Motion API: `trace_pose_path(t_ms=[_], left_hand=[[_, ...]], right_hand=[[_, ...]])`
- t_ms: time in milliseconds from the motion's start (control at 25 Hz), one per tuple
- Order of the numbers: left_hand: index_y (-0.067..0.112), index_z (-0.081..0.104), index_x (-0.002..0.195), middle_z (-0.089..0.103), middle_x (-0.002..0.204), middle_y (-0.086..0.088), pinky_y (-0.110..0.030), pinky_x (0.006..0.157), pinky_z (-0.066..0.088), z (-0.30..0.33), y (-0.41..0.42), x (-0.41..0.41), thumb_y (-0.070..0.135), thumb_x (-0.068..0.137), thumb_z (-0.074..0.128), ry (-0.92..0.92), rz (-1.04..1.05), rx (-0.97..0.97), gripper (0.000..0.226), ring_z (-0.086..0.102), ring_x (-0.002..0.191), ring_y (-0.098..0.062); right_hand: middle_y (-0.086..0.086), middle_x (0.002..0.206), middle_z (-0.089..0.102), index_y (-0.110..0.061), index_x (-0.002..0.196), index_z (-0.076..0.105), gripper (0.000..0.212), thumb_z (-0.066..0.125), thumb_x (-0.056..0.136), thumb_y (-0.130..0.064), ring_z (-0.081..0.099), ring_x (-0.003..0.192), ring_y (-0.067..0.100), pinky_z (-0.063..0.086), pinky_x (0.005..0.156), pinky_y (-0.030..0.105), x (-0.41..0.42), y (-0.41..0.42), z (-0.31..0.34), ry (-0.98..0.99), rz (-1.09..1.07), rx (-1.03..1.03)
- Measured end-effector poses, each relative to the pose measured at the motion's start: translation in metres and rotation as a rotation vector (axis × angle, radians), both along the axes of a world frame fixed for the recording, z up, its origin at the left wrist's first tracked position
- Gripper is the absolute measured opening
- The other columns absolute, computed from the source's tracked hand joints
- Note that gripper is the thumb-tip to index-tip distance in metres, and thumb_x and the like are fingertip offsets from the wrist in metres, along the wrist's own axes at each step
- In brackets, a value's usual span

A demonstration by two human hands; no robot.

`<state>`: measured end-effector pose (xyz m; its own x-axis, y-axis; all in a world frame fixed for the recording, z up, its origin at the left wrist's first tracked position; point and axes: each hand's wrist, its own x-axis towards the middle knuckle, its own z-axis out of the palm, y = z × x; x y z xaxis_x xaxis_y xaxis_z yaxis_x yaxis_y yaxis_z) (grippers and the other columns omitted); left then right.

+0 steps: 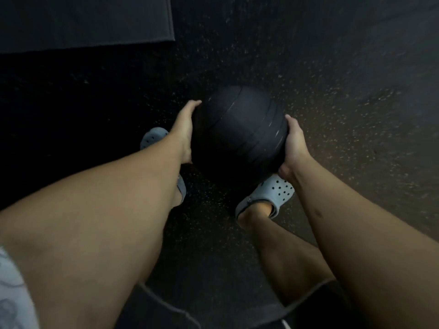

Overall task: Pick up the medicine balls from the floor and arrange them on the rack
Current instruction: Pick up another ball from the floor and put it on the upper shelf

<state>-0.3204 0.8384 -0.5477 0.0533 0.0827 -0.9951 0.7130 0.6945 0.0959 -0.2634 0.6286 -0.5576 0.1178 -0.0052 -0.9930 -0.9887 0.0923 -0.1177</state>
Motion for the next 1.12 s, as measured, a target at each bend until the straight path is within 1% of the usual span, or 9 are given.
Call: trace_pose_path(t_ms=[80, 200, 280, 400, 480, 600, 880, 1040, 1120], left_hand=[[0.021, 0.085, 0.057, 0.082, 0.068, -0.004, -0.029, 0.06, 0.061, 0.063, 0.01, 0.006, 0.056, 0.094, 0.059, -0.05, 0.055, -0.005, 0.057, 0.079, 0.065, -0.025], [0.018, 0.08, 0.052, 0.075, 0.057, -0.003, -0.026, 0.049, 0.06, 0.181, 0.048, 0.015, 0.053, 0.094, 0.06, -0.162, 0.143, 0.018, 0.058, 0.073, 0.046, -0.022], [0.019, 0.078, 0.054, 0.072, 0.055, -0.001, -0.023, 0.05, 0.058, 0.277, 0.084, 0.023, 0.051, 0.095, 0.059, -0.278, 0.21, 0.059, 0.056, 0.071, 0.047, -0.021], [0.02, 0.075, 0.069, 0.073, 0.06, -0.002, -0.021, 0.056, 0.057, 0.422, 0.149, 0.021, 0.051, 0.099, 0.055, -0.47, 0.302, 0.209, 0.048, 0.073, 0.054, -0.02], [0.021, 0.076, 0.081, 0.077, 0.067, -0.002, -0.022, 0.059, 0.058, 0.515, 0.196, 0.009, 0.051, 0.102, 0.05, -0.607, 0.341, 0.341, 0.045, 0.076, 0.056, -0.019], [0.019, 0.083, 0.074, 0.079, 0.073, -0.001, -0.022, 0.065, 0.058, 0.662, 0.265, -0.03, 0.045, 0.106, 0.045, -0.796, 0.465, 0.545, 0.056, 0.077, 0.066, -0.016], [0.016, 0.082, 0.065, 0.079, 0.067, -0.004, -0.024, 0.063, 0.061, 0.935, 0.387, -0.206, 0.04, 0.102, 0.052, -1.056, 0.804, 1.001, 0.053, 0.076, 0.059, -0.02], [0.015, 0.076, 0.107, 0.076, 0.098, -0.014, -0.034, 0.091, 0.059, 1.055, 0.422, -0.332, 0.041, 0.102, 0.054, -1.133, 0.948, 1.32, 0.034, 0.074, 0.09, -0.029], [0.014, 0.075, 0.105, 0.071, 0.11, -0.018, -0.035, 0.091, 0.059, 1.099, 0.434, -0.379, 0.04, 0.1, 0.056, -1.082, 1.0, 1.481, 0.033, 0.069, 0.1, -0.033]], right_hand=[[0.004, 0.129, 0.073, -0.026, 0.135, 0.067, 0.063, 0.054, 0.088, -0.065, 0.068, 0.116, 0.029, 0.054, 0.098, 0.047, 0.01, 0.012, 0.063, -0.058, 0.011, 0.009], [0.002, 0.124, 0.075, -0.025, 0.132, 0.069, 0.063, 0.056, 0.087, -0.066, 0.069, 0.114, 0.027, 0.057, 0.091, 0.043, 0.032, 0.052, 0.178, -0.203, 0.109, 0.015], [0.0, 0.123, 0.076, -0.025, 0.13, 0.069, 0.061, 0.055, 0.087, -0.066, 0.068, 0.115, 0.025, 0.056, 0.085, 0.04, 0.053, 0.096, 0.266, -0.322, 0.183, 0.071], [0.001, 0.128, 0.073, -0.026, 0.131, 0.069, 0.062, 0.053, 0.087, -0.067, 0.066, 0.118, 0.026, 0.052, 0.104, 0.047, 0.078, 0.179, 0.396, -0.505, 0.322, 0.207], [0.003, 0.126, 0.073, -0.025, 0.131, 0.069, 0.061, 0.054, 0.088, -0.066, 0.067, 0.117, 0.027, 0.051, 0.106, 0.048, 0.086, 0.243, 0.482, -0.634, 0.387, 0.323], [0.003, 0.122, 0.075, -0.029, 0.125, 0.07, 0.058, 0.055, 0.084, -0.068, 0.069, 0.114, 0.026, 0.054, 0.101, 0.047, 0.07, 0.343, 0.623, -0.837, 0.474, 0.52], [0.007, 0.129, 0.072, -0.019, 0.128, 0.07, 0.074, 0.059, 0.073, -0.068, 0.064, 0.124, 0.026, 0.045, 0.114, 0.049, -0.068, 0.557, 0.894, -1.173, 0.604, 1.027], [0.011, 0.135, 0.069, -0.016, 0.134, 0.065, 0.068, 0.057, 0.085, -0.062, 0.064, 0.127, 0.032, 0.046, 0.112, 0.053, -0.189, 0.653, 1.02, -1.227, 0.715, 1.424], [0.01, 0.135, 0.069, -0.018, 0.137, 0.063, 0.068, 0.056, 0.087, -0.063, 0.065, 0.125, 0.032, 0.047, 0.111, 0.054, -0.237, 0.684, 1.067, -1.182, 0.73, 1.587]])
